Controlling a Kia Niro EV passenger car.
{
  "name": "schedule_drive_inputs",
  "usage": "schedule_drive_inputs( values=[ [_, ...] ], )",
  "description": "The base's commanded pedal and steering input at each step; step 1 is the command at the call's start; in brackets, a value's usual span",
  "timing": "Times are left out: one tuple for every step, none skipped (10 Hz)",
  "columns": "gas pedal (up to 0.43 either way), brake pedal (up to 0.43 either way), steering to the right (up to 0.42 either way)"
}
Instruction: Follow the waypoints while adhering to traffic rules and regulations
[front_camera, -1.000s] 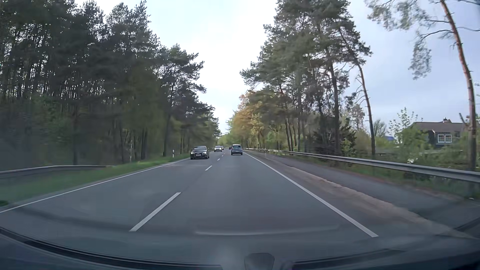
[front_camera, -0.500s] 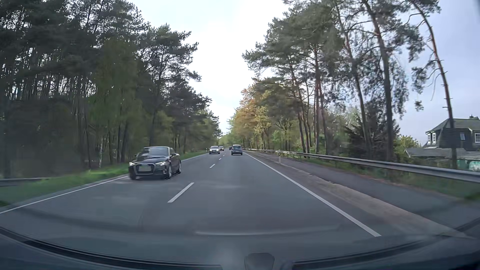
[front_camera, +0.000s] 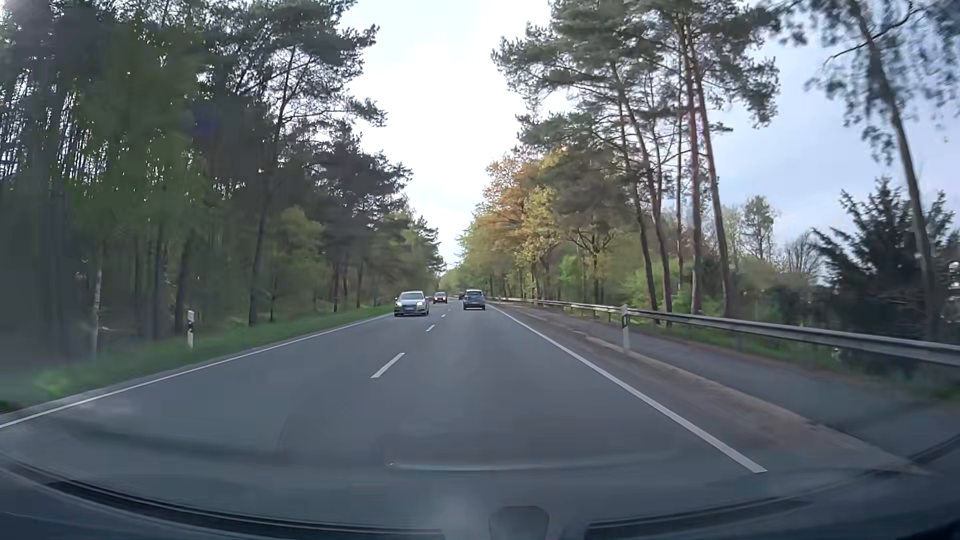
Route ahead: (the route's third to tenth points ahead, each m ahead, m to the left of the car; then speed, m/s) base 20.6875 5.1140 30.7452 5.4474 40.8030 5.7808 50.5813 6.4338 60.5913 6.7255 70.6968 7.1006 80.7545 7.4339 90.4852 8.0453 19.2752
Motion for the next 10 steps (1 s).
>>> schedule_drive_inputs(
  values=[
    [0.130,0.000,-0.006],
    [0.130,0.000,-0.006],
    [0.130,0.000,-0.006],
    [0.130,0.000,-0.006],
    [0.130,0.000,-0.006],
    [0.130,0.000,-0.005],
    [0.130,0.000,-0.005],
    [0.130,0.000,-0.005],
    [0.130,0.000,-0.005],
    [0.130,0.000,-0.005]
  ],
)
